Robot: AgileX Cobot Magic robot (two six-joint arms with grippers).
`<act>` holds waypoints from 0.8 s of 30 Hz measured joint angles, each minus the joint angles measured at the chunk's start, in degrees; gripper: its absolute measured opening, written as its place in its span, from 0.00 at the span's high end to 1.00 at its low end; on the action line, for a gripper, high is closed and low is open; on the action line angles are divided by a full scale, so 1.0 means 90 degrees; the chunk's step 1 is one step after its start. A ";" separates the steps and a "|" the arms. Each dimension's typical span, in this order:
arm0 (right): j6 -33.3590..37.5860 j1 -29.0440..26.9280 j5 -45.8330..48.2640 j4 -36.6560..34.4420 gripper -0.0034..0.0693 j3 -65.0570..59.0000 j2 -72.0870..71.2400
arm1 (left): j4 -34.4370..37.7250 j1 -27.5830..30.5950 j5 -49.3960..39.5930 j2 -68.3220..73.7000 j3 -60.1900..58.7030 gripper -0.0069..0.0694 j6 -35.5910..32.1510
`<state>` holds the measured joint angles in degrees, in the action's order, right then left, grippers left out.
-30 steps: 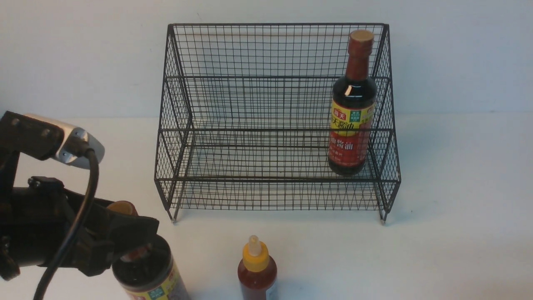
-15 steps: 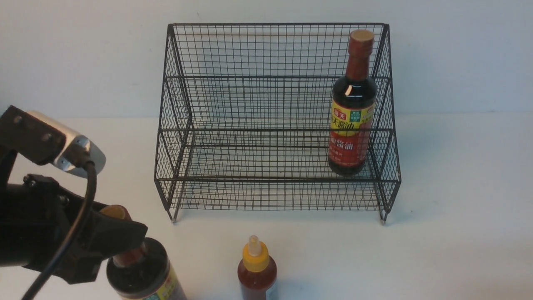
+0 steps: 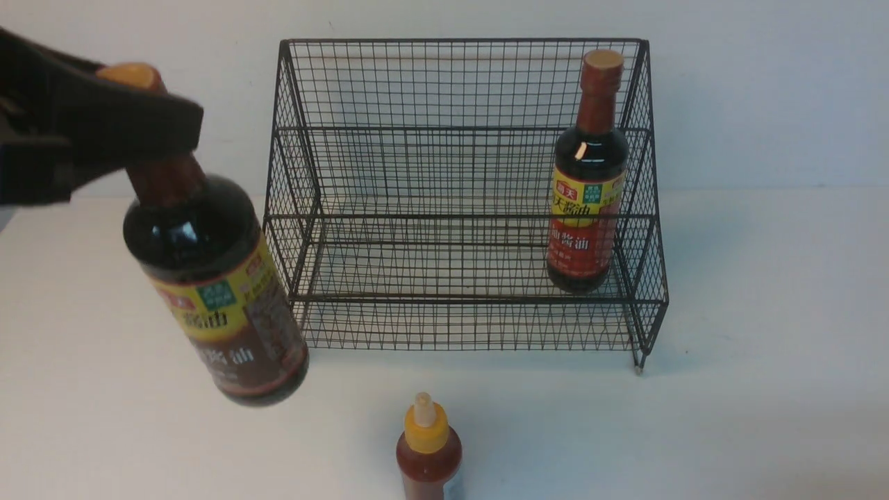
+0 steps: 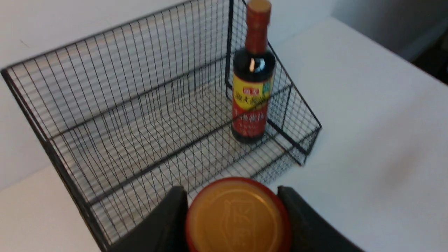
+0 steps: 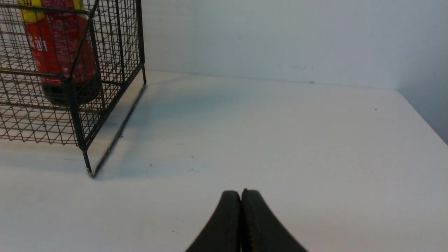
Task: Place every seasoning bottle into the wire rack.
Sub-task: Use the left arm to put the condiment bottle back on the shelf
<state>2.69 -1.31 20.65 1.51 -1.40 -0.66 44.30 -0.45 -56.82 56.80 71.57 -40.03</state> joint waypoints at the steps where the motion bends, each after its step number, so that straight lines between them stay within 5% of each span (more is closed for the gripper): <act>1: 0.0000 0.0000 0.0000 0.0000 0.97 0.0000 0.0000 | 0.0129 0.0000 0.0225 0.0124 0.0109 0.53 0.0014; 10: 0.0000 0.0000 0.0000 0.0000 0.97 0.0000 0.0000 | 0.1273 0.0000 0.1470 0.1494 0.1090 0.53 -0.0267; 24: -0.0001 0.0000 0.0000 0.0000 0.97 0.0000 0.0000 | 0.2239 0.0000 0.1768 0.3517 0.2581 0.53 -0.1601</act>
<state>2.68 -1.31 20.65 1.51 -1.40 -0.66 64.45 -0.45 -40.91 88.46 94.79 -54.44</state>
